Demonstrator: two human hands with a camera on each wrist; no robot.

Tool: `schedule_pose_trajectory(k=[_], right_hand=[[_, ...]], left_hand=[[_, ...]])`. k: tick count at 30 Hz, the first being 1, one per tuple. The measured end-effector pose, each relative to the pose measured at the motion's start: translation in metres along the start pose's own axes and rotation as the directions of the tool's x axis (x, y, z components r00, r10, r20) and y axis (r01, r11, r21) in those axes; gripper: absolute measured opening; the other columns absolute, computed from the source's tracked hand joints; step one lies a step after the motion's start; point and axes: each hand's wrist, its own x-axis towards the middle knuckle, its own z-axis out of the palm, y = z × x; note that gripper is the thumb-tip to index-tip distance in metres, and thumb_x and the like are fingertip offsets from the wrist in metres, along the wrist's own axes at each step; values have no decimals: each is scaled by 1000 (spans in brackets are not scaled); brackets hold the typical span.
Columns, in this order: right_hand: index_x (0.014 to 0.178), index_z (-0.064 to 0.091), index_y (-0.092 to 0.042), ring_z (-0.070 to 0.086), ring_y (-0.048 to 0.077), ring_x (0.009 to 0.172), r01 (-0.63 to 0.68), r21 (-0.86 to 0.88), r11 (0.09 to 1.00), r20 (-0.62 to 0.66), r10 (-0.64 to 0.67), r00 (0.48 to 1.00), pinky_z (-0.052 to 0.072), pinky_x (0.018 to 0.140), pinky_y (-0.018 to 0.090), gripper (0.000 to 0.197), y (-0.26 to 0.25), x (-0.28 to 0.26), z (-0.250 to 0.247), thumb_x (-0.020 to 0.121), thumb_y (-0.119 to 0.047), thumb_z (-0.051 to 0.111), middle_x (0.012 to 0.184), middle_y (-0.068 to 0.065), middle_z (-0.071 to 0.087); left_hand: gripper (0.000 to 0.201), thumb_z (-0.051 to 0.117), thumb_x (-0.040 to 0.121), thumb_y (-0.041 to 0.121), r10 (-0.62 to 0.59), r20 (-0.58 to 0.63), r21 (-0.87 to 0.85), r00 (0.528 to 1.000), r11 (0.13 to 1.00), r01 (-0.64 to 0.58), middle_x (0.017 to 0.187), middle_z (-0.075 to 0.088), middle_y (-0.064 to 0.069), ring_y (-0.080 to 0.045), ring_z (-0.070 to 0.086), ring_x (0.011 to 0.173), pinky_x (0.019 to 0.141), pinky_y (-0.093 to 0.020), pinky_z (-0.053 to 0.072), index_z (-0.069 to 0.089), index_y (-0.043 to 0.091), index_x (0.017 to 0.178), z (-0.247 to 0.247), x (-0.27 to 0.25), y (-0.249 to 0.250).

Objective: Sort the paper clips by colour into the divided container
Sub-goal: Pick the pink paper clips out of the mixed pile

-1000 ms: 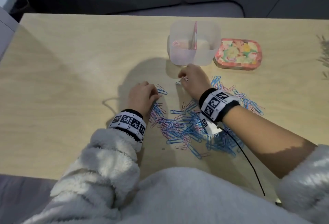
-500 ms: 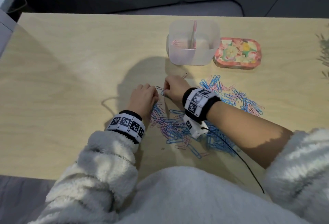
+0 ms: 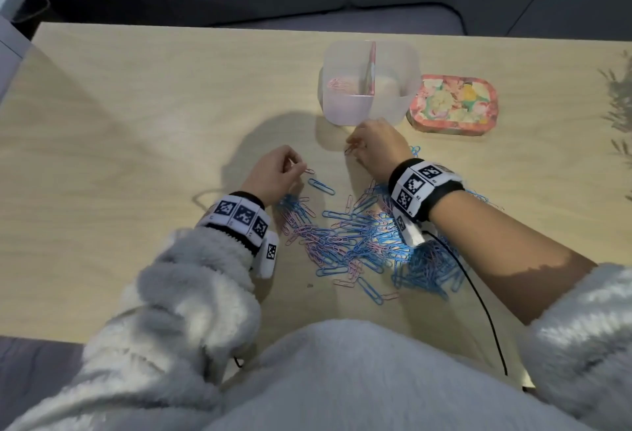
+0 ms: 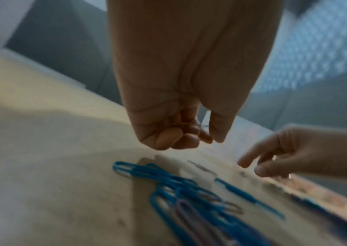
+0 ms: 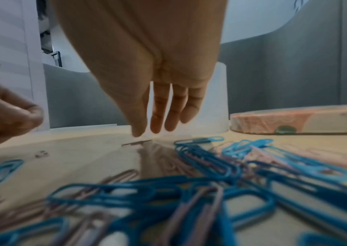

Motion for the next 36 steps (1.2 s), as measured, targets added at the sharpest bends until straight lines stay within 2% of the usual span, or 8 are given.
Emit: schedule_pose_trajectory(k=[4, 10, 16, 21, 24, 28, 32, 36], right_hand=[[88, 65, -8, 59, 33, 97, -62, 109, 992, 115, 49, 992, 47, 82, 36, 9, -3, -2, 5, 82, -12, 60, 102, 13, 65], [88, 61, -5, 59, 32, 96, -20, 149, 989, 159, -4, 987, 47, 83, 34, 7, 5, -10, 5, 83, -9, 58, 102, 15, 64], [93, 67, -5, 58, 23, 85, 94, 228, 969, 184, -137, 973, 40, 76, 26, 18, -10, -29, 1, 81, -6, 54, 94, 13, 67], [104, 61, -5, 50, 19, 76, 87, 390, 917, 209, -180, 961, 33, 67, 22, 28, -56, -31, 11, 84, 0, 43, 89, 12, 61], [103, 61, -7, 55, 25, 89, 95, 284, 954, 312, -186, 932, 41, 77, 30, 24, -80, -24, 22, 89, -9, 41, 101, 12, 63], [95, 58, -9, 56, 26, 87, 175, 71, 982, 326, -188, 927, 42, 71, 33, 26, -95, -18, 34, 85, -33, 61, 97, 8, 62], [91, 64, -1, 62, 31, 87, 48, 156, 987, 250, -86, 964, 49, 77, 38, 23, -92, -8, 30, 85, -23, 63, 96, 16, 67], [92, 65, 5, 62, 32, 88, -51, 290, 956, 151, 7, 989, 48, 79, 38, 28, -76, 2, 15, 88, -22, 58, 95, 21, 68]], left_hand=[[23, 53, 91, 23, 101, 105, 318, 989, 939, -129, 84, 49, 2, -14, 46, 76, 73, -30, 39, 53, 12, 110, -2, 13, 5], [19, 52, 91, 23, 91, 183, 446, 979, 879, -165, 104, 55, -15, -30, 53, 94, 84, -39, 42, 56, 4, 95, -1, 16, 6], [13, 51, 93, 23, -22, 98, 83, 995, 996, 14, 88, 58, -6, -22, 56, 83, 71, -31, 42, 50, 15, 82, -13, 1, -10], [10, 50, 93, 9, -124, 42, -343, 991, 930, 131, 72, 61, -1, 3, 60, 51, 57, -16, 50, 51, 15, 86, -27, -18, -29], [19, 42, 92, 0, -191, 47, -352, 980, 915, 195, 70, 58, -1, 3, 57, 49, 54, -15, 47, 54, 14, 96, -31, -29, -36], [27, 41, 88, 1, -261, 60, -304, 963, 915, 267, 65, 56, -5, -12, 48, 53, 49, -17, 38, 54, 19, 74, -30, -42, -38], [6, 58, 87, 13, -167, 89, -210, 982, 961, 183, 65, 55, -6, -15, 46, 50, 42, -19, 41, 60, 9, 83, -23, -57, -41], [5, 66, 81, 12, -44, 76, -74, 996, 996, 49, 54, 37, 4, -7, 35, 48, 56, -27, 33, 64, 16, 83, -18, -65, -44]])
